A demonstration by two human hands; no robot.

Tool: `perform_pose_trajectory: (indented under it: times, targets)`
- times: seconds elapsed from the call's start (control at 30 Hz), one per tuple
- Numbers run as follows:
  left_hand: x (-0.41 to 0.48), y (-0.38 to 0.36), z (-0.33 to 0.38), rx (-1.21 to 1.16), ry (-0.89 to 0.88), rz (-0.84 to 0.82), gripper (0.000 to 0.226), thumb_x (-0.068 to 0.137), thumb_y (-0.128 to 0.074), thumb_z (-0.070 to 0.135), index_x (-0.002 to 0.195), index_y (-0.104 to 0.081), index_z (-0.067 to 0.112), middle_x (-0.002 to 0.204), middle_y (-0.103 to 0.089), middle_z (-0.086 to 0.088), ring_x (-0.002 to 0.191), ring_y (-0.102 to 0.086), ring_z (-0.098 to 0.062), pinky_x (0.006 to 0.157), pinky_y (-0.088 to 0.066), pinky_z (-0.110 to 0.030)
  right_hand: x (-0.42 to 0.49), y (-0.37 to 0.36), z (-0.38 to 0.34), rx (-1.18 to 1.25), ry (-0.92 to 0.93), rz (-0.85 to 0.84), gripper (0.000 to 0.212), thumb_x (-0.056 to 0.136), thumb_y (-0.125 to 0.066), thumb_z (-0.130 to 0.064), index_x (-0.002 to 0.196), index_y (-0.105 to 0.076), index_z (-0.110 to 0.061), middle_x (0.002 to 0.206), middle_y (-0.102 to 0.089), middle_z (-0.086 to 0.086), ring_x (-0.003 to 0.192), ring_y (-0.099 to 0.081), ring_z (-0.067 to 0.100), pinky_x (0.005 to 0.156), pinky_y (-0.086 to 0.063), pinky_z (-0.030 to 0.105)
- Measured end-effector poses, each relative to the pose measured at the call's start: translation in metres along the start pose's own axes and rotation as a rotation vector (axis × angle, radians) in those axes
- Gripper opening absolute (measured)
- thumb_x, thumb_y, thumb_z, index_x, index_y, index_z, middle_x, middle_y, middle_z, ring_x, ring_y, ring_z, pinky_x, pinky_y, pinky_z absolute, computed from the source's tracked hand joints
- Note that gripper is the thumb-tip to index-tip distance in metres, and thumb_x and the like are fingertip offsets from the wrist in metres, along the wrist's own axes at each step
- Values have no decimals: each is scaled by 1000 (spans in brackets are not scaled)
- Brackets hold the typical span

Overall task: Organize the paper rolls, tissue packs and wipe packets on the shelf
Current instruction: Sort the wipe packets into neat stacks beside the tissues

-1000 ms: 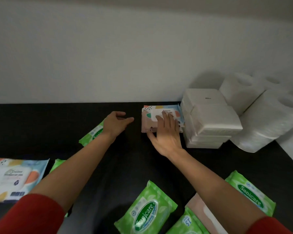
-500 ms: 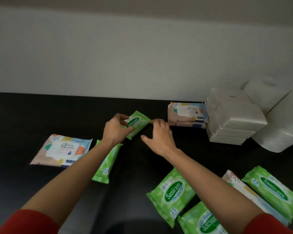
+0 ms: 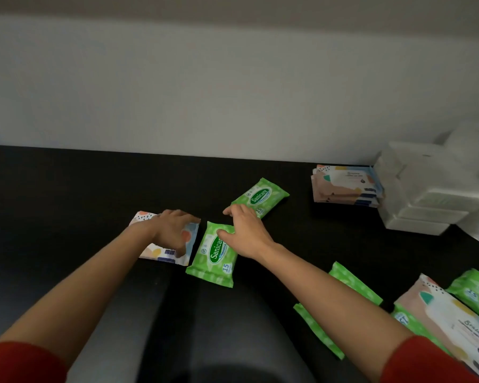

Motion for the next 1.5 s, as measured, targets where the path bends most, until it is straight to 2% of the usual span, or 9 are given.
perform_pose_trajectory:
  times: [0.3,0.6,0.77,0.93,1.03,1.1,1.27,1.37,1.5]
  targets:
    - [7,-4,-19,210,37,-78,115,67,-81,30,150,-2,35,155,-16,-2,140,-19,-31,112,-26,-52,1,-6,-2,-5,-32,-11,52,89,-60,-32,135,-42,-16,137,-42,2,130,-38,17,108,-36,35]
    - [7,3,-30,216,154,30,116,55,-78,64,146,-23,18,147,-32,-3,134,-28,-27,108,-25,-46,-2,-20,-2,17,-21,-66,51,89,-60,-31,135,-42,-17,133,-44,1,127,-39,17,105,-38,34]
    - [-4,17,-33,-150,108,106,94,65,-81,46,141,-37,13,127,-53,-3,105,-51,-16,90,-43,-29,-2,-23,0,-22,5,-149,57,89,-62,-28,141,-41,-16,137,-43,0,131,-36,15,107,-34,31]
    - [-19,45,-27,-313,83,246,98,72,-78,39,149,-21,17,136,-49,-9,115,-53,-23,95,-43,-37,0,-22,5,-36,18,-182,61,86,-66,-29,142,-43,-17,136,-41,-1,130,-34,15,107,-32,30]
    - [-27,64,-18,-392,64,386,85,72,-77,40,142,-32,19,110,-58,-6,92,-62,-18,78,-52,-35,-1,-20,7,-14,32,-159,61,87,-65,-29,142,-42,-16,135,-41,0,130,-35,15,107,-33,30]
    - [-32,74,-7,-451,26,502,73,70,-78,40,130,-42,20,100,-59,-2,81,-63,-16,69,-53,-32,-1,-15,10,100,11,-87,57,88,-65,-29,140,-44,-17,134,-44,0,127,-41,14,107,-36,29]
    - [-24,78,26,-804,-36,672,55,68,-81,38,109,-50,20,100,-63,0,87,-65,-18,78,-56,-39,2,3,29,660,-230,33,40,90,-60,-37,123,-57,-16,115,-62,0,106,-59,12,94,-47,27]
    - [-8,65,51,-1174,-52,629,51,71,-80,36,108,-51,17,98,-66,-4,83,-69,-19,71,-58,-37,-4,11,44,873,-300,-20,35,91,-57,-39,120,-58,-19,115,-66,-1,106,-63,15,96,-50,37]
    - [20,47,85,-1521,-54,529,55,69,-83,28,111,-54,10,101,-69,-9,88,-70,-23,78,-58,-40,-21,32,73,1014,-314,26,37,83,-71,-28,117,-58,-19,113,-68,2,98,-68,16,86,-56,34]
Point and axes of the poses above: each hand's wrist, its own x-axis towards the middle knuckle, its own y-axis out of the back of the hand, z = x × y, the point moved 4 cm from there along x, towards the middle knuckle
